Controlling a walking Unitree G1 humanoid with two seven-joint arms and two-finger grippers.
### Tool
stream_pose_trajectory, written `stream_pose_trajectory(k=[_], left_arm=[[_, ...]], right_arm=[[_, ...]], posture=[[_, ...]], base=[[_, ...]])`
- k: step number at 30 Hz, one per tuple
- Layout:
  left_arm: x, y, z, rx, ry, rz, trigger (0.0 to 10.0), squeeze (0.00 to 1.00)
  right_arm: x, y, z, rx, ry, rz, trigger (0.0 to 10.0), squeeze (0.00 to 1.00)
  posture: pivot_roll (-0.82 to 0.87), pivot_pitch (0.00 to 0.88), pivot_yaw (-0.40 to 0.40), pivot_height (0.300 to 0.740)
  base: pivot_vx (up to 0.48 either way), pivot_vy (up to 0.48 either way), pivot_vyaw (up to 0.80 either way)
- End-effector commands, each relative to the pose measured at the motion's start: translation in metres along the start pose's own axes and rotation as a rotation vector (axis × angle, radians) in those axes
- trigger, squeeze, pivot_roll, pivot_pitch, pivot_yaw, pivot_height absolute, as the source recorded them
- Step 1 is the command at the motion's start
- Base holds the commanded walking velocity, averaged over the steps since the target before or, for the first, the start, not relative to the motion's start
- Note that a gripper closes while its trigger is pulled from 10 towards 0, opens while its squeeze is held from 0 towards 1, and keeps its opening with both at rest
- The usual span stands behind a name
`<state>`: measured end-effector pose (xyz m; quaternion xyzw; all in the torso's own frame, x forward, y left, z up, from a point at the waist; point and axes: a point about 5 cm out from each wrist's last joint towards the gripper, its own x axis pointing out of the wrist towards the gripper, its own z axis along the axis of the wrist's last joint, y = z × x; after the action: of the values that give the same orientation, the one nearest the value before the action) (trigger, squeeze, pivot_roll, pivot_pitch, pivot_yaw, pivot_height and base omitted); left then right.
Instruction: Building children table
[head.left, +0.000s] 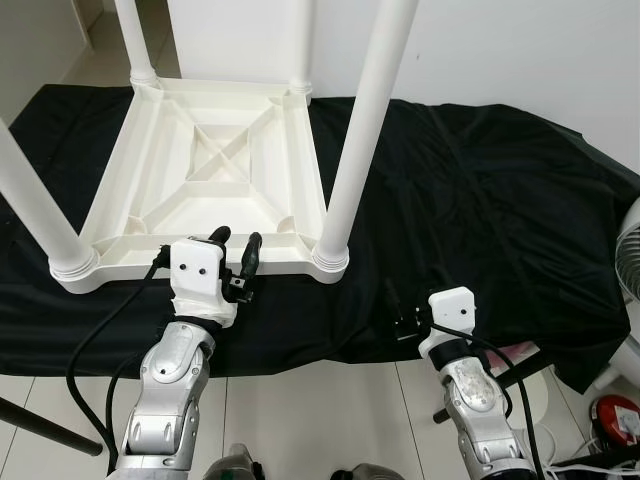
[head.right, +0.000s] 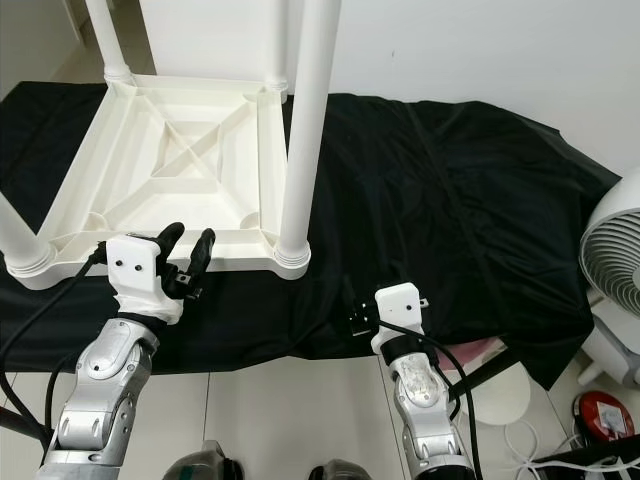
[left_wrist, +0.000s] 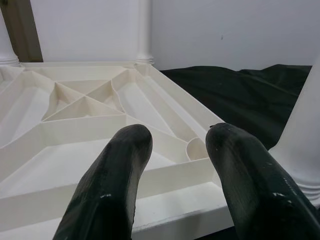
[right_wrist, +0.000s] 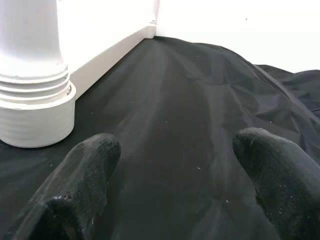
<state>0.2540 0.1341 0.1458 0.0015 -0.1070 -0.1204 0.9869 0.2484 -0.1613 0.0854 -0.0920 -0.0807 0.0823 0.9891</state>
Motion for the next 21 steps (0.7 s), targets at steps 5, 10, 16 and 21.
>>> stream_pose_trajectory(k=[5,10,16,21], left_arm=[[-0.0022,-0.0018,-0.0020,-0.002,0.018,-0.003,10.0,0.00],[-0.0040,-0.0021,-0.0007,0.035,0.005,-0.003,10.0,0.00],[-0.0048,-0.0034,-0.0020,0.063,0.013,-0.015,10.0,0.00],[-0.0054,-0.0049,-0.0023,0.090,0.016,-0.027,10.0,0.00]], right_arm=[[-0.0019,0.0005,-0.0016,-0.012,0.005,0.008,10.0,0.00],[-0.0036,0.0008,-0.0017,-0.011,0.005,0.009,10.0,0.00],[-0.0048,0.0007,-0.0029,-0.013,0.010,0.007,10.0,0.00],[-0.0067,0.0002,-0.0044,-0.013,0.016,0.002,10.0,0.00]], posture=[[0.08,0.002,-0.059,0.740],[0.08,0.005,-0.059,0.740],[0.08,0.010,-0.056,0.740],[0.08,0.017,-0.052,0.740]], base=[[0.000,0.463,0.00],[0.000,0.000,0.00],[0.000,0.000,0.00],[0.000,0.000,0.00]])
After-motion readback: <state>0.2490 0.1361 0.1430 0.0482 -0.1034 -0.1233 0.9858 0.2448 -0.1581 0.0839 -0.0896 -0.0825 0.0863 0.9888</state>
